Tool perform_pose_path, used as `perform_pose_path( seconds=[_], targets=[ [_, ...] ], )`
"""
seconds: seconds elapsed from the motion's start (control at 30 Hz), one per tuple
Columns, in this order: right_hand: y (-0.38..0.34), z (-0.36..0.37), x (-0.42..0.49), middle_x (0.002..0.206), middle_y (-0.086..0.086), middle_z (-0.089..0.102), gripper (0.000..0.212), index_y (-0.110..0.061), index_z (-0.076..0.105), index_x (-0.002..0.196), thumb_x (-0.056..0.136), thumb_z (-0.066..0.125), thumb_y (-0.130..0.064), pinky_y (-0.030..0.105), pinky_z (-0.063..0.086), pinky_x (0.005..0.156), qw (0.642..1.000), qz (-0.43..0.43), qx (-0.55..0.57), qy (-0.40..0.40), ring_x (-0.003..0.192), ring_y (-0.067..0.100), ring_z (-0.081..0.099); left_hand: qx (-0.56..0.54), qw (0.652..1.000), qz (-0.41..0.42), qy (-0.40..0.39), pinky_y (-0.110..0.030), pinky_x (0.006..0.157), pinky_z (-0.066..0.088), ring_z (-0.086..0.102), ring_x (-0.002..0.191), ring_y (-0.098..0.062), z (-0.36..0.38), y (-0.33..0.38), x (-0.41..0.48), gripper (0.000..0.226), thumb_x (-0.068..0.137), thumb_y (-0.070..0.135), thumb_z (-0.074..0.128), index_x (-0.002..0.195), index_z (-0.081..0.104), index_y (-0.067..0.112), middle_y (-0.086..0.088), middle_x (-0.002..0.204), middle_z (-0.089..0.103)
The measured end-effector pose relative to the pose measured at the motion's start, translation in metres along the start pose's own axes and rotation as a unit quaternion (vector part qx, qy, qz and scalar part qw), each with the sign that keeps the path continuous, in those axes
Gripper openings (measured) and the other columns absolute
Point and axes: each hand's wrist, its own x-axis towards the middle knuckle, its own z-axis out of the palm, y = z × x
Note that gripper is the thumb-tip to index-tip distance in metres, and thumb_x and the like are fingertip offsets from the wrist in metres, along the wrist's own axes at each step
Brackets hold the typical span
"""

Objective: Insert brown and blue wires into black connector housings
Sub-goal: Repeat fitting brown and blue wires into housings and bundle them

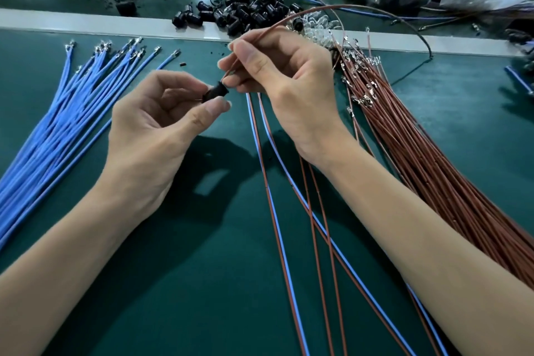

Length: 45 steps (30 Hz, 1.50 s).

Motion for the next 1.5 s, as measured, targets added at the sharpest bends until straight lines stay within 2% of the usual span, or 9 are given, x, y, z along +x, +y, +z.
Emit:
perform_pose_path(
  seconds=[0.2,0.4,0.57,0.8,1.0,1.13,1.2,1.4,1.5],
  targets=[
    [0.001,0.004,-0.001,0.078,0.018,0.067,0.008,0.001,0.064,0.088,0.089,0.057,0.006,0.025,0.054,0.061,0.999,-0.009,-0.007,-0.038,0.06,0.016,0.065,0.076,0.997,-0.003,-0.009,-0.017,0.08,0.051,0.07,0.085,-0.012,0.003,-0.002,-0.002,0.021,0.074,0.016,0.071,0.094,0.064,0.015,0.004,0.087,0.074],
    [0.003,0.001,-0.002,0.075,0.006,0.067,0.004,0.0,0.068,0.084,0.086,0.064,0.0,0.013,0.045,0.06,0.995,-0.001,-0.083,-0.05,0.061,0.003,0.061,0.118,0.993,-0.001,0.019,-0.013,0.073,0.05,0.065,0.075,-0.003,0.002,-0.002,-0.003,0.017,0.08,0.013,0.072,0.095,0.07,0.019,0.008,0.083,0.074],
    [0.006,-0.003,0.001,0.082,-0.001,0.068,0.006,-0.006,0.074,0.083,0.081,0.072,-0.011,0.027,0.049,0.075,0.978,0.039,-0.191,-0.079,0.076,0.01,0.06,0.155,0.988,0.008,0.018,-0.012,0.073,0.049,0.065,0.076,0.002,0.003,0.001,-0.004,0.016,0.08,0.016,0.072,0.095,0.07,0.02,0.016,0.088,0.073],
    [-0.007,-0.006,0.006,0.057,-0.002,0.054,0.025,-0.011,0.054,0.077,0.099,0.047,-0.018,0.018,0.036,0.045,0.996,0.08,-0.031,0.008,0.047,0.007,0.047,0.164,0.986,-0.007,0.023,-0.01,0.07,0.05,0.065,0.071,0.004,0.004,0.0,-0.006,0.014,0.074,0.026,0.075,0.087,0.072,0.027,0.015,0.08,0.074],
    [-0.008,-0.008,0.007,0.05,-0.011,0.053,0.022,-0.014,0.062,0.069,0.09,0.063,-0.021,0.017,0.038,0.052,0.957,0.076,-0.238,-0.145,0.047,0.002,0.047,0.185,0.982,0.009,-0.034,-0.007,0.067,0.046,0.061,0.068,0.009,0.005,0.004,-0.008,0.014,0.075,0.024,0.073,0.089,0.071,0.025,0.021,0.076,0.072],
    [-0.012,-0.008,0.007,0.056,-0.002,0.059,0.02,-0.009,0.057,0.092,0.097,0.052,-0.028,0.02,0.04,0.048,0.988,0.12,-0.064,-0.07,0.049,0.011,0.051,0.188,0.982,-0.006,-0.008,-0.007,0.063,0.046,0.059,0.063,0.009,0.005,0.004,-0.007,0.016,0.072,0.028,0.075,0.087,0.072,0.022,0.019,0.071,0.071],
    [-0.012,-0.007,0.008,0.056,0.001,0.058,0.027,-0.008,0.054,0.086,0.102,0.041,-0.026,0.023,0.039,0.048,0.991,0.131,0.012,-0.014,0.051,0.016,0.051,0.19,0.982,-0.01,-0.011,-0.008,0.064,0.047,0.059,0.063,0.008,0.006,0.004,-0.007,0.016,0.071,0.029,0.075,0.086,0.072,0.022,0.018,0.071,0.071],
    [-0.005,-0.007,0.005,0.05,-0.007,0.051,0.032,-0.009,0.059,0.066,0.095,0.056,-0.02,0.016,0.034,0.051,0.962,0.078,-0.23,-0.127,0.045,0.002,0.044,0.191,0.981,-0.001,-0.04,-0.006,0.064,0.046,0.062,0.067,0.009,0.005,0.007,-0.008,0.014,0.072,0.03,0.073,0.086,0.071,0.026,0.018,0.076,0.072],
    [-0.01,-0.01,0.007,0.052,-0.004,0.052,0.024,-0.007,0.061,0.082,0.098,0.052,-0.023,0.015,0.035,0.047,0.986,0.11,-0.097,-0.076,0.045,0.005,0.045,0.197,0.98,-0.007,-0.031,-0.008,0.065,0.047,0.062,0.066,0.007,0.005,0.006,-0.008,0.016,0.071,0.035,0.073,0.084,0.072,0.026,0.016,0.075,0.072]
  ],
)
